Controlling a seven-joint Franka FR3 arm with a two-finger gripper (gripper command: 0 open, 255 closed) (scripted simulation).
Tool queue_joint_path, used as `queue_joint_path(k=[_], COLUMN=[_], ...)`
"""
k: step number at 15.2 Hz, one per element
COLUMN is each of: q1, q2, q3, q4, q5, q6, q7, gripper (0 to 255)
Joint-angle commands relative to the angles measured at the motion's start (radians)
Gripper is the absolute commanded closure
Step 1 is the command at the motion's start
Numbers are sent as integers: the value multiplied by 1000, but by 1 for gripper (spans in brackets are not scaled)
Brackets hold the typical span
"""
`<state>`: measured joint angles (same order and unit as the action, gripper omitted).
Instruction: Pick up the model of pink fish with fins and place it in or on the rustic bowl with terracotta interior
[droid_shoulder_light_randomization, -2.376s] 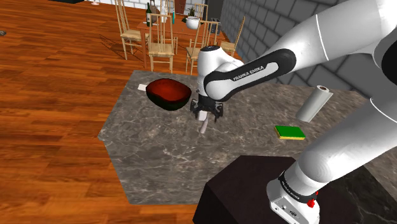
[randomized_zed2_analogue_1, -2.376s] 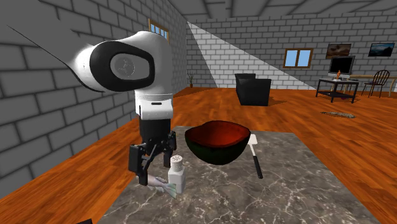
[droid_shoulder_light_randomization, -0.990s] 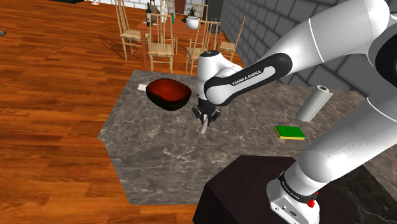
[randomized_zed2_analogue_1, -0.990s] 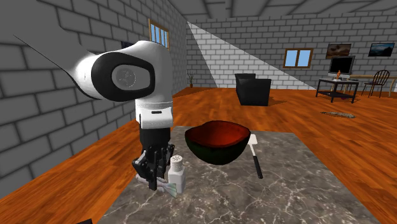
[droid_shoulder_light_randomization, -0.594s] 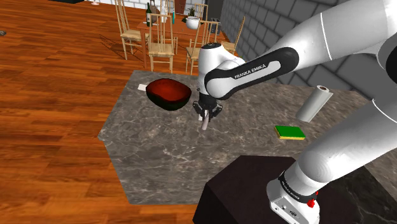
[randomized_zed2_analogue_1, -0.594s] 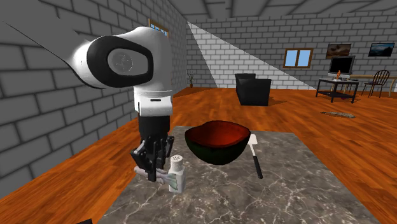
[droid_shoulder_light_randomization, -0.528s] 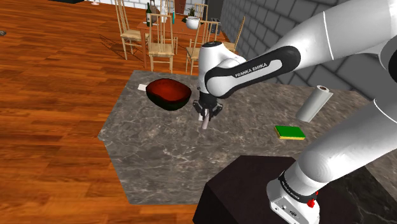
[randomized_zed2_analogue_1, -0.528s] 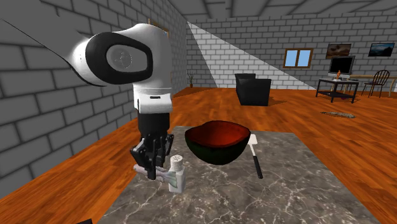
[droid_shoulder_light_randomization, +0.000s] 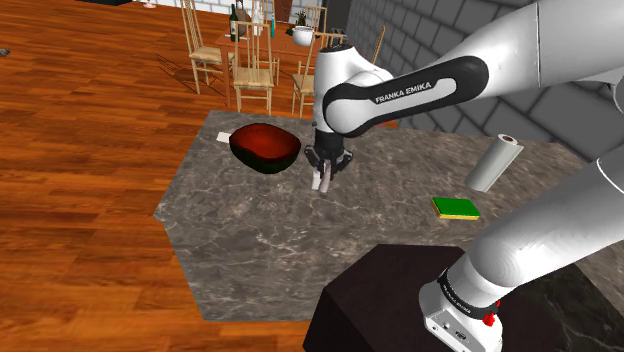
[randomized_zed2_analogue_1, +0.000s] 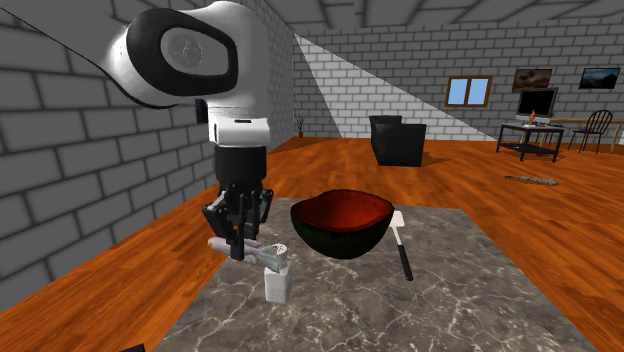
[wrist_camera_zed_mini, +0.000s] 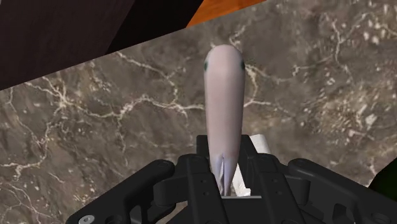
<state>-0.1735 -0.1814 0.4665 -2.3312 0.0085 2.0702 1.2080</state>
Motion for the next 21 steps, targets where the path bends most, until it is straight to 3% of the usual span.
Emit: queue_joint_path(k=[1,18,21], q1=[2,2,-10], q2=[-19,-91,41], q3=[-4,-27,-2], q4=[12,169,299], q5=[9,30,-21], q6=[-30,-253,-261], q7=[-8,-42,0], gripper=[255,255,255])
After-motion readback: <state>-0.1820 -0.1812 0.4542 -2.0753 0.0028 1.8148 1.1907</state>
